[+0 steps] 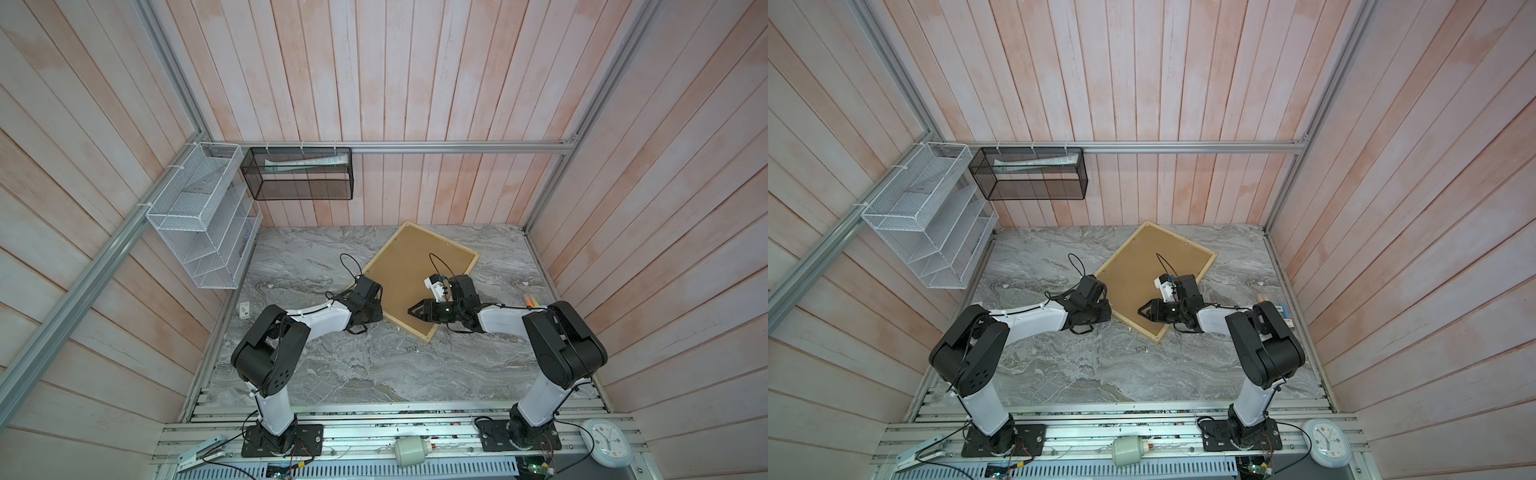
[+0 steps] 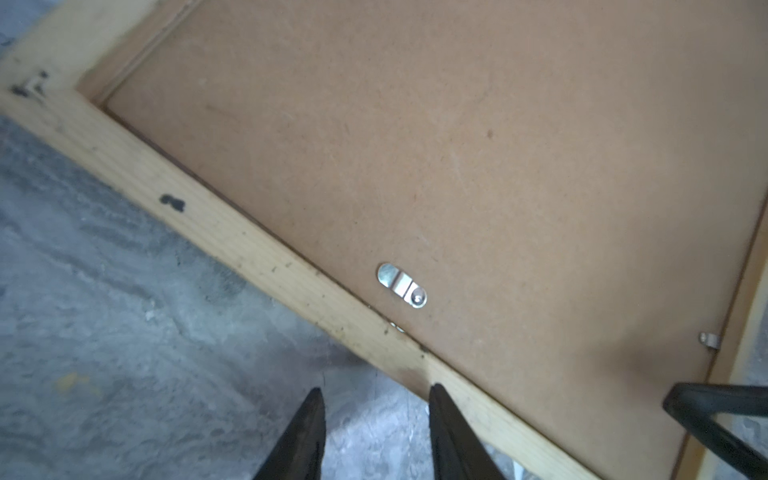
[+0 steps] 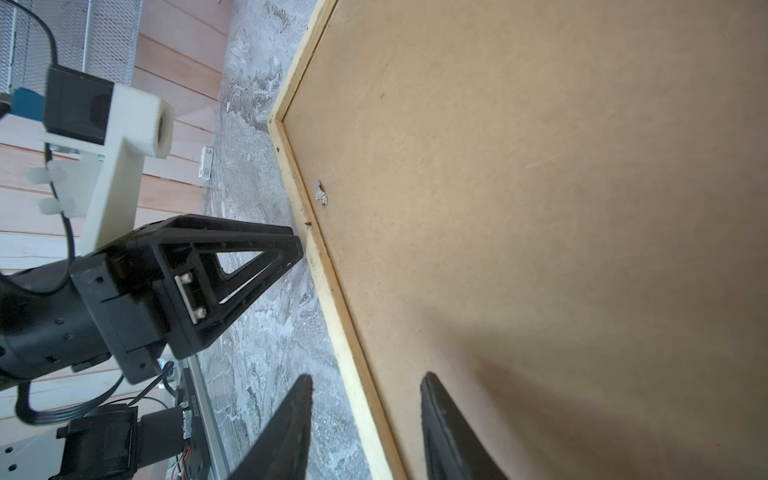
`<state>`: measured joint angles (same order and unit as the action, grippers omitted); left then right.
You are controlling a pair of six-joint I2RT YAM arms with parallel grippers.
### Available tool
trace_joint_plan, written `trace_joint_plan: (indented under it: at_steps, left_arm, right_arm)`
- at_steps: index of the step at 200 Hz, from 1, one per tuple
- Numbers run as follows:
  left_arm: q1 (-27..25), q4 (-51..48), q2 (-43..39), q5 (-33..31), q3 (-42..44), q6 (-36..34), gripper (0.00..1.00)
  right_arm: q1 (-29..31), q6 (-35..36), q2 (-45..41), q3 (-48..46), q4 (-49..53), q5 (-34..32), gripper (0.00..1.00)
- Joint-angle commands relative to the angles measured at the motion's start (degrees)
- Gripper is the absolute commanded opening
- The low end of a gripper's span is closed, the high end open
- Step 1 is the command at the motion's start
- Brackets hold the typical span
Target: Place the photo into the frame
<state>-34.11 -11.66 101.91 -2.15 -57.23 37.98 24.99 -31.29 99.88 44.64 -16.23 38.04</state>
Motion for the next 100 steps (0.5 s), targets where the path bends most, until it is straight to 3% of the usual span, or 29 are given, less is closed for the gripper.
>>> trace_joint_plan:
  at_steps: [1,100]
  left_arm:
    - [-0.1,-0.1,-0.9,-0.7,0.5,1.0,0.43]
    - [1.1,8.0,1.6,3.2,-0.1,0.2,0.44]
  right_arm:
    - [0.7,1.8,1.3,-1.0,0.6,1.6,0.44]
    - [4.9,0.4,1.3,-4.8,-2.4,4.0,0.42]
